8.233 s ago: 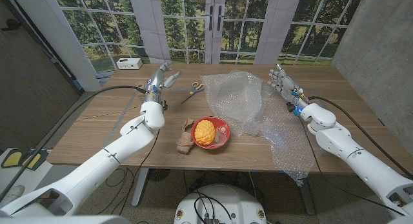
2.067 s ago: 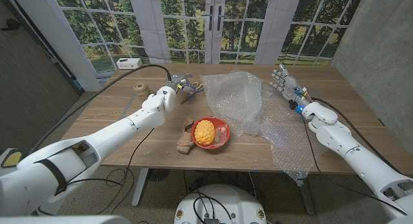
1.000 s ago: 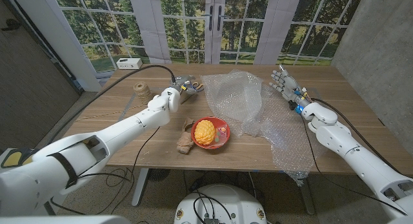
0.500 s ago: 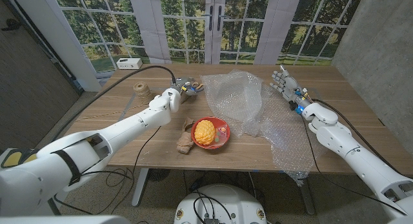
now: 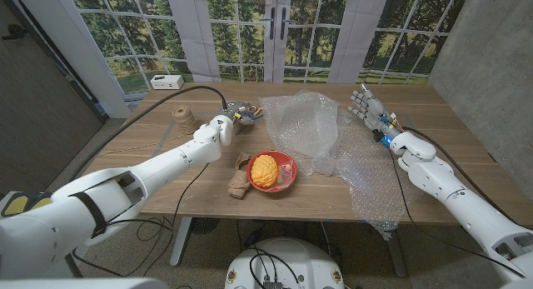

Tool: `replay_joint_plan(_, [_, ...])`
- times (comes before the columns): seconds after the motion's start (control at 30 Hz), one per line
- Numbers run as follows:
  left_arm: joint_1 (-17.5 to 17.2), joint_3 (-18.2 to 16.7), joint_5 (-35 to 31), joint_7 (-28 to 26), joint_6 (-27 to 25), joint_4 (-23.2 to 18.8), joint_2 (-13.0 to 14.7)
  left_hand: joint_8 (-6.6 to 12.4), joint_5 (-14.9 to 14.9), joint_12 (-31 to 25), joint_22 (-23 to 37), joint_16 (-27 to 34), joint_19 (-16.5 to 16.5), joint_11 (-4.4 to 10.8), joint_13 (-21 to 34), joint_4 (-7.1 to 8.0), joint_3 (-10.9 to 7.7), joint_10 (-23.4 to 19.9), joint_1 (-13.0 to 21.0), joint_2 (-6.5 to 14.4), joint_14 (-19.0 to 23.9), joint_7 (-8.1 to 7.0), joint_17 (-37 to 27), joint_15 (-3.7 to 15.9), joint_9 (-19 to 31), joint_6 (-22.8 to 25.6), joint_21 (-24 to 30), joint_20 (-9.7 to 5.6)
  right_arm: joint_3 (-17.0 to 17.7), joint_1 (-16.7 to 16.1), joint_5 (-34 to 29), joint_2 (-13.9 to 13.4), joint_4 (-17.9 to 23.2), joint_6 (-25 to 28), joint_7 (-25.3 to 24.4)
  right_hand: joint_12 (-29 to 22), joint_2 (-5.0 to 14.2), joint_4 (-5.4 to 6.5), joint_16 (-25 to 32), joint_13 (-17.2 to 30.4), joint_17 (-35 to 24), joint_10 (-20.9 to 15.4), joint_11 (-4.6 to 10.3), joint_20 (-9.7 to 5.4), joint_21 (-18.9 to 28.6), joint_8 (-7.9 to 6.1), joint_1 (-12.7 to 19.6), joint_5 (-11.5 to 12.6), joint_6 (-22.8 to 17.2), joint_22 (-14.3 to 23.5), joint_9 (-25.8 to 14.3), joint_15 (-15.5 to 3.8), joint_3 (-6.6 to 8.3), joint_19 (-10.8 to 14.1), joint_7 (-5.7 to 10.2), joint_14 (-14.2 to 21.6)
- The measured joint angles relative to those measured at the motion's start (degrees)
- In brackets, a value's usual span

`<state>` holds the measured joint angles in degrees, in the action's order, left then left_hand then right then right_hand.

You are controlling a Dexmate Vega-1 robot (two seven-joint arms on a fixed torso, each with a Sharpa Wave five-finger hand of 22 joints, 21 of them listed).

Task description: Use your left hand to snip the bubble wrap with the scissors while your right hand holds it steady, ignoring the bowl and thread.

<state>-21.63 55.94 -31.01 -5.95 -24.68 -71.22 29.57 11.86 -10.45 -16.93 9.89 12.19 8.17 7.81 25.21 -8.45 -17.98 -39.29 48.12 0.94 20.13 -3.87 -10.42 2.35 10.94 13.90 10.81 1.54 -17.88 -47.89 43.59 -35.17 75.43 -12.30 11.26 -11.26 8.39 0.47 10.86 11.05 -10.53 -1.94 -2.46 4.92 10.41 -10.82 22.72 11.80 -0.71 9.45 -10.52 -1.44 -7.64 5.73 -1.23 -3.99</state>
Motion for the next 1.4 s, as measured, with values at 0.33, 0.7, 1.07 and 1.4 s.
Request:
replay_joint_plan(0.33, [0.09,0.39,0.49,0.16,0.04,0.22,-0.11,0.09,-0.56,-0.26,0.0,0.45,0.6,0.27,-0.07,-0.41,0.07,-3.6,0.78,0.74,2.87,-0.8,0.0,0.21,0.0,1.47,0.0,-0.6,0.03,-0.02,0.02,-0.08,0.09,0.1,-0.03,0.0,0.0,0.0,0.0,0.0,0.0,0.0,0.0,0.0,0.0,0.0,0.0,0.0,0.0,0.0,0.0,0.0,0.0,0.0,0.0,0.0])
replay_joint_plan(0.7, [-0.41,0.37,1.09,0.25,-0.4,-0.43,0.22,-0.63,-1.5,0.62,0.0,0.0,0.9,-1.12,-1.99,0.49,-2.09,-5.27,2.23,4.86,3.2,-0.2,-0.13,0.18,0.0,0.55,0.22,-0.28,0.09,-0.04,0.3,-0.16,0.28,0.29,0.21,0.0,0.0,0.2,0.0,0.0,0.0,0.0,0.0,0.0,0.0,0.0,0.0,0.0,0.0,0.0,0.0,0.0,0.19,0.0,0.0,0.0])
replay_joint_plan(1.07, [-0.68,0.38,1.62,1.17,-1.33,-0.8,0.55,-0.87,-1.88,1.73,0.0,-0.76,0.61,-2.13,-3.12,1.03,-2.14,-5.16,0.97,5.35,1.77,0.01,0.03,-0.01,0.0,-0.44,0.22,0.01,0.15,0.05,0.91,-0.12,0.54,0.76,0.73,0.0,0.0,0.2,0.0,0.0,0.0,0.0,0.0,0.0,0.0,0.0,0.0,0.0,0.0,0.0,0.0,0.01,0.2,0.0,0.0,-0.01])
replay_joint_plan(1.4, [-0.92,0.57,1.36,0.85,-1.91,-1.2,0.94,-0.87,-2.54,2.08,0.0,-1.1,0.61,-0.33,-3.68,-0.64,-2.38,-6.81,1.56,3.19,1.78,-0.75,0.56,-0.01,-0.29,-0.51,0.22,0.0,0.61,0.37,3.11,0.79,0.08,1.47,2.17,0.0,0.0,0.2,0.0,0.0,0.01,0.0,0.0,0.0,0.0,0.0,0.0,-0.45,0.0,0.3,0.0,0.01,0.2,0.0,0.0,-0.01])
